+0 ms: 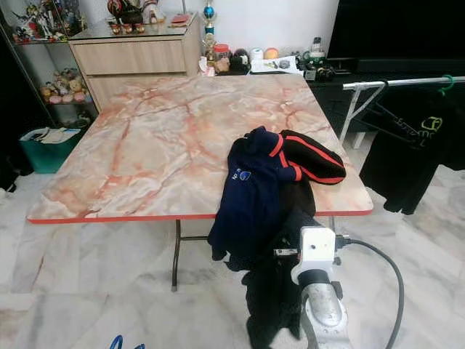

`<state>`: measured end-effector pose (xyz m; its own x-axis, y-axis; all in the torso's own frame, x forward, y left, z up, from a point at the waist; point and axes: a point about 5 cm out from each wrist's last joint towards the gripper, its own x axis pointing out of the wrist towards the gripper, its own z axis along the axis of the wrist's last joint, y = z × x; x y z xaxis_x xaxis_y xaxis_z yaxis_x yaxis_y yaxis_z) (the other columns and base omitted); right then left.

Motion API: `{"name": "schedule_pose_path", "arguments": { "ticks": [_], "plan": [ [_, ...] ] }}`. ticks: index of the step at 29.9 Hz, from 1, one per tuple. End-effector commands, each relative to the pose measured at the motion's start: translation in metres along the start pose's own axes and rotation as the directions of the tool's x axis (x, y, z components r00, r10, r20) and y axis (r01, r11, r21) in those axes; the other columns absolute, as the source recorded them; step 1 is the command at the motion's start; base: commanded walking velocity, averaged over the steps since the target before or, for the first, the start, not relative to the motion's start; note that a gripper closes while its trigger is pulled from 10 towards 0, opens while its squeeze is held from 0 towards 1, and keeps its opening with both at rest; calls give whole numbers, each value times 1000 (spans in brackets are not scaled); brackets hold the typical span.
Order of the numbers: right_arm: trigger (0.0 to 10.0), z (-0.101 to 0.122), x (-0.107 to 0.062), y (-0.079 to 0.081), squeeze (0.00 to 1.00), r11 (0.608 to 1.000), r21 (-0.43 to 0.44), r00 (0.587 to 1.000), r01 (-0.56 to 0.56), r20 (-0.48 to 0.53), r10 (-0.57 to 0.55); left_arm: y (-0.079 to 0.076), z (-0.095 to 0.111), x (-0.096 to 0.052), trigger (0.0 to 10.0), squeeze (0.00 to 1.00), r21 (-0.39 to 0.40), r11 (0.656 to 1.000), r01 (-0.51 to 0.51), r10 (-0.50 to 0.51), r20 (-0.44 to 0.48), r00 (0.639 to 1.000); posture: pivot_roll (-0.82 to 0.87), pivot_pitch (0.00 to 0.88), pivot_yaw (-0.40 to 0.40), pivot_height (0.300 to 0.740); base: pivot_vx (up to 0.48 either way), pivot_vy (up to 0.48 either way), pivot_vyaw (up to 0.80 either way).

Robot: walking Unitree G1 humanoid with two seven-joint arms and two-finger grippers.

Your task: Hang hanger

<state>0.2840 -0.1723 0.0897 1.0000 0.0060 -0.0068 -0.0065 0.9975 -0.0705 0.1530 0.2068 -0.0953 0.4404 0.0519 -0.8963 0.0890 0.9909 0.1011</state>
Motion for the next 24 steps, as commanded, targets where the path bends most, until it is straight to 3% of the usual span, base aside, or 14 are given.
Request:
{"name": "schedule_pose_path", "arguments": {
  "ticks": [1,5,6,10,16,18,22,24],
  "plan": [
    [10000,32,7,-1,0,999,-26,991,19,135,-15,9,-1,-1,10000,0,33,999,-10,10,-10,1000,-89,17,68,740,349,0,0],
    [10000,49,12,-5,0,999,-17,981,46,190,-42,15,-1,-2,10000,0,41,999,-11,12,-13,1000,-87,20,70,740,366,0,0],
    [10000,66,18,-6,0,998,-27,969,53,242,-45,18,0,-2,10000,0,57,998,-8,9,-13,1000,-92,24,73,740,401,0,0],
    [10000,97,31,-8,0,998,-38,941,55,335,-39,21,1,-3,10000,0,64,998,-5,6,-13,1000,-103,30,77,740,407,0,0],
    [10000,134,48,-6,0,997,-44,902,56,431,-31,30,0,-4,10000,0,76,997,-6,7,-15,1000,-113,37,82,740,421,0,0],
    [10000,153,59,-3,0,998,-37,884,51,466,-27,27,2,-4,10000,0,82,997,2,-1,-13,1000,-113,38,84,740,429,0,0],
    [10000,167,66,5,0,999,-28,870,27,492,-10,24,3,-3,10000,0,93,996,9,-8,-13,1000,-111,39,88,740,431,0,0],
    [10000,180,72,18,0,998,-60,856,-18,515,46,24,3,-3,10000,0,97,995,6,-5,-12,1000,-109,40,87,740,429,0,0]
  ]
}}
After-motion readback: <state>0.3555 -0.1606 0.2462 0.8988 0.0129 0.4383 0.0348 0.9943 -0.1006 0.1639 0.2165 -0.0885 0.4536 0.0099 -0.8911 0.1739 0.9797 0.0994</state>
